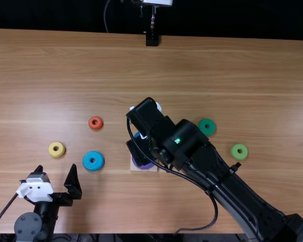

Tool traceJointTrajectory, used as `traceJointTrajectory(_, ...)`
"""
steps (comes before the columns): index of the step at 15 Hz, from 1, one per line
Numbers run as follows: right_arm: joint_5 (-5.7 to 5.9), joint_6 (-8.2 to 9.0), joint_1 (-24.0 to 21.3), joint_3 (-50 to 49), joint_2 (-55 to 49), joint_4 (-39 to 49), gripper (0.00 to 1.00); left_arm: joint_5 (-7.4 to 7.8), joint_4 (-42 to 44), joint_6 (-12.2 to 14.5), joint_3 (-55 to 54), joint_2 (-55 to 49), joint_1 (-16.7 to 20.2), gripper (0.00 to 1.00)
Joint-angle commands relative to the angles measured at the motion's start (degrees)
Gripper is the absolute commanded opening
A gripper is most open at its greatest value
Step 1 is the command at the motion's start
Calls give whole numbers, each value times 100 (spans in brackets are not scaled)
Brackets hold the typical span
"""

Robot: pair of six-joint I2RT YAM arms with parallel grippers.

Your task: Build the Hanoi tower: stack the rings onto the peg from bottom to top in this color order: purple, dark blue, light blue, dark green, light green, yellow, orange.

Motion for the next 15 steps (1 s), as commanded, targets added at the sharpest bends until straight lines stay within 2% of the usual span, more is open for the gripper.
traceJointTrajectory(1,20,31,37,-77,67,14,0,68,-107,23,-317,-67,12,100)
traceJointTrajectory(4,41,21,46,-59,217,14,0,68,-107,23,-317,-67,12,100)
traceJointTrajectory(5,72,31,46,-41,217,14,23,68,-107,23,-317,-67,12,100)
traceJointTrajectory(6,93,42,46,-68,217,14,80,68,-107,23,-317,-67,12,100)
traceJointTrajectory(7,93,31,55,-85,217,-7,100,68,-107,23,-317,-67,12,100)
traceJointTrajectory(15,62,126,20,-15,181,57,100,68,-107,23,-317,-67,12,100)
